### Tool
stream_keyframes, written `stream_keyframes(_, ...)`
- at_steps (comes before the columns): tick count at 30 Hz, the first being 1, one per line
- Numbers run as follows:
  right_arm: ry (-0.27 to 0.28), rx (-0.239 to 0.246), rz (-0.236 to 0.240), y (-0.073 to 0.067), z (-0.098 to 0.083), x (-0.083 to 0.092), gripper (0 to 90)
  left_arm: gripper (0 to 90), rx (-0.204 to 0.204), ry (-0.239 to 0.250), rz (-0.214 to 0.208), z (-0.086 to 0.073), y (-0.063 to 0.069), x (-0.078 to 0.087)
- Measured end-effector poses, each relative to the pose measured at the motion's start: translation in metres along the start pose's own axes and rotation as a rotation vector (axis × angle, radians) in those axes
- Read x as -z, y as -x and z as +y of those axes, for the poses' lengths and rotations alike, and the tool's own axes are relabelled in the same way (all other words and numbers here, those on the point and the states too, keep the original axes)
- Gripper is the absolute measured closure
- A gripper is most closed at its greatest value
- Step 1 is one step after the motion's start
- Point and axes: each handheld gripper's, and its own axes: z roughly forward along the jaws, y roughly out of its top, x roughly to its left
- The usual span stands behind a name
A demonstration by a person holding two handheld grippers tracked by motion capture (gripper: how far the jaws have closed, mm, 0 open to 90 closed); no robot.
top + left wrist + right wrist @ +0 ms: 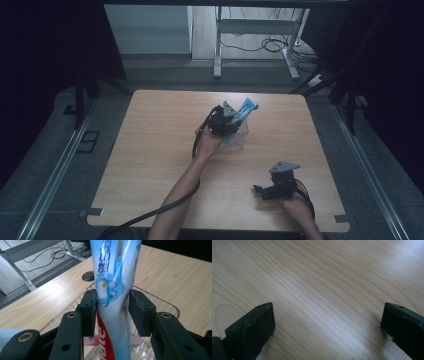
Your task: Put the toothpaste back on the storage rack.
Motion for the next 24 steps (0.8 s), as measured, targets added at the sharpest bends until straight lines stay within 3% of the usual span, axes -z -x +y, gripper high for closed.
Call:
stream_keyframes(11,0.001,-0.002,0.000,0.000,0.000,0.000,0.0,47.0,0.065,0.009,-0.026,0.000,-0.006,0.007)
stream_keyframes(19,0.002,-0.002,0.000,0.000,0.000,0.000,0.0,38.8,0.093,0.008,-0.061,0.000,-0.008,0.010)
stream_keyframes(24,0.001,-0.002,0.000,0.000,0.000,0.000,0.0,28.8,0.096,-0.009,-0.081,0.001,-0.006,0.011)
